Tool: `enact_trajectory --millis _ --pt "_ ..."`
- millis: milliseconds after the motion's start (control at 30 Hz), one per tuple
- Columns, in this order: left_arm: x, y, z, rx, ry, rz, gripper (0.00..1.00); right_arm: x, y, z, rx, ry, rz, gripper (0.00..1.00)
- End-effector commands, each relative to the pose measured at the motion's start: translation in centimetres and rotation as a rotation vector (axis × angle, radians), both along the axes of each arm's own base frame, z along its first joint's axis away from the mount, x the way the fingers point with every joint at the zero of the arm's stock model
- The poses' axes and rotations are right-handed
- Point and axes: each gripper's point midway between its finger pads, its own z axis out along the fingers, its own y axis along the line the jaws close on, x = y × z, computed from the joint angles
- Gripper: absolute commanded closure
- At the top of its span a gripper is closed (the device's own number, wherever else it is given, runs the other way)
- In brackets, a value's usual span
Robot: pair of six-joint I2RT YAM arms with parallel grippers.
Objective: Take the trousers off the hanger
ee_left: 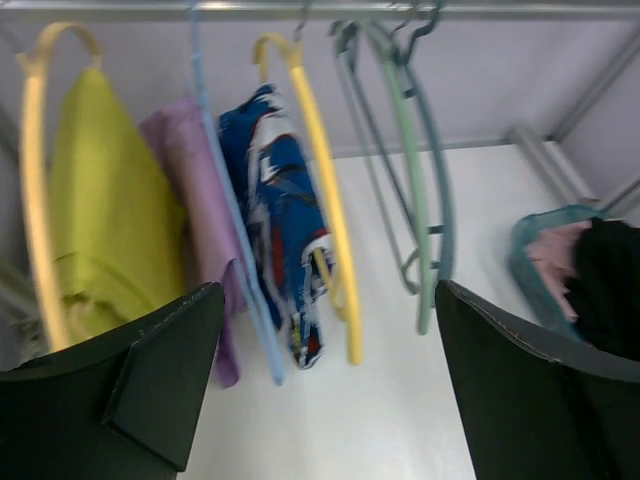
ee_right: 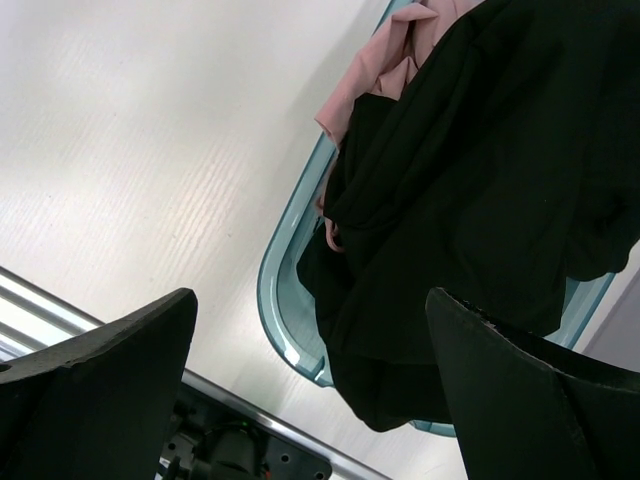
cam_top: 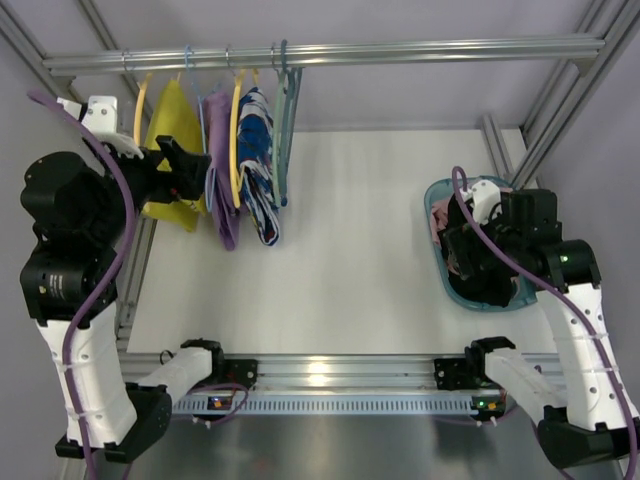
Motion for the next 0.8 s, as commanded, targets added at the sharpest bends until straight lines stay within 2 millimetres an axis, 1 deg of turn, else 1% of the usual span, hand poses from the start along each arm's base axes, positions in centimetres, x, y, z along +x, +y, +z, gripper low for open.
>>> enact_trajectory --millis 0,33,100,133,300,367,433,500,600,700,767 --pt "0.0 -4.4 3.9 -0.14 -0.101 -0.236 0.08 0.8 0.3 1.5 0.013 -0.039 0.012 0.01" --pt "1.3 -4.7 3.4 -0.161 -0.068 -0.241 0.09 0.9 0.3 1.6 0.014 -0.039 0.013 0.01" --pt "2.4 -5.3 3.0 -0.197 -0.033 -0.26 0.11 1.0 0.3 1.7 0.012 -0.035 0.014 0.01" --pt "3.3 -5.5 2.9 -0.213 -0.026 -0.26 0.12 1.2 0.3 1.9 0.01 -0.042 0.013 0.01" --pt "6.0 -5.9 2.2 -0.266 0.022 -0.259 0.14 1.4 0.3 1.8 0.006 -0.032 0.014 0.01" --pt "7.2 -6.0 1.5 -0.284 0.051 -0.249 0.16 1.5 0.3 1.6 0.006 -0.029 0.014 0.01" --pt "7.9 -6.2 1.1 -0.298 0.067 -0.251 0.17 1.6 0.3 1.6 0.006 -0.026 0.014 0.01" --pt "9.0 -6.2 0.3 -0.306 0.096 -0.238 0.19 1.7 0.4 1.5 0.005 -0.023 0.016 0.01" --pt "10.6 -5.4 -0.9 -0.311 0.124 -0.176 0.23 1.9 0.4 1.5 0.005 -0.021 0.016 0.01" --pt "11.5 -5.3 -1.9 -0.319 0.15 -0.16 0.26 1.9 0.5 1.5 0.007 -0.018 0.016 0.01" --pt "11.9 -5.7 -2.5 -0.327 0.163 -0.176 0.28 1.9 0.4 1.5 0.007 -0.019 0.013 0.01"
